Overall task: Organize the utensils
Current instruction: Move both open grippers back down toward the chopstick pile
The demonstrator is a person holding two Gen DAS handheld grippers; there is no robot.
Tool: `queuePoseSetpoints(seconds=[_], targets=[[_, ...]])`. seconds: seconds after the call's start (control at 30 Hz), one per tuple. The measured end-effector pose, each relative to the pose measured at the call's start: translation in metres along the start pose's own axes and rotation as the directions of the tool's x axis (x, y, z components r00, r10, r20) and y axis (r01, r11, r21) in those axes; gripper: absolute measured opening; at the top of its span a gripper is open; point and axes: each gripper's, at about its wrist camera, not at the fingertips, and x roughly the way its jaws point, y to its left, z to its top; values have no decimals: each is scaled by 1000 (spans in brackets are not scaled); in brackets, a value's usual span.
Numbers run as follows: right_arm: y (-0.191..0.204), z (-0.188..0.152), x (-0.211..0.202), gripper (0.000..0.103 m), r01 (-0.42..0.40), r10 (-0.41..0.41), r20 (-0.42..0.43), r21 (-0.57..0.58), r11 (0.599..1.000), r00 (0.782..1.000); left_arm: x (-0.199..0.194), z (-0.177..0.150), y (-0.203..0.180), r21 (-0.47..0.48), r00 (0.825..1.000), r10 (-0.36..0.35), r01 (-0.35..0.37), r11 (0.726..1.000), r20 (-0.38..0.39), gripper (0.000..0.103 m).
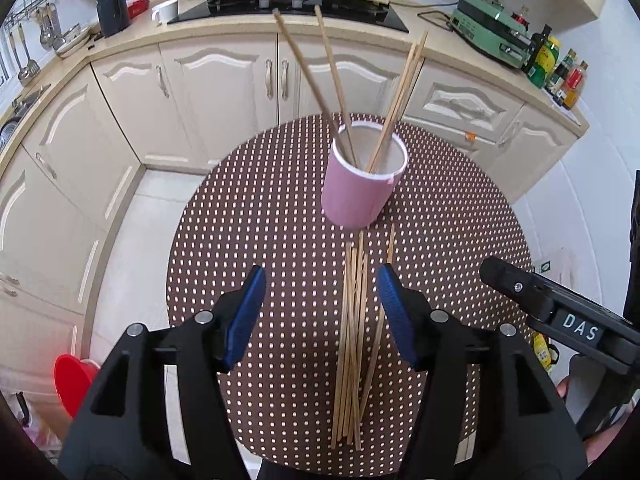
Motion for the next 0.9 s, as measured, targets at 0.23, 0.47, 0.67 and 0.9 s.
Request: queuePoseSetpoints(seconds=[0.23,0.47,0.67,0.9], targets=[[-10,-12,25,89,31,-31,-67,3,1000,997,17,-17,5,-4,998,17,-18,1000,-59,63],[-9,-23,57,89,56,-58,-159,-21,998,985,40,-28,9,-6,991,38,-39,999,-130,66],[0,-27,77,88,71,-83,-191,-73,995,978,60,-40,13,-3,979,48,-49,999,-200,66],[16,-27,100,72,83,-109,-208,-129,988,972,81,-46,17,16,963,63,-61,998,-262,67]])
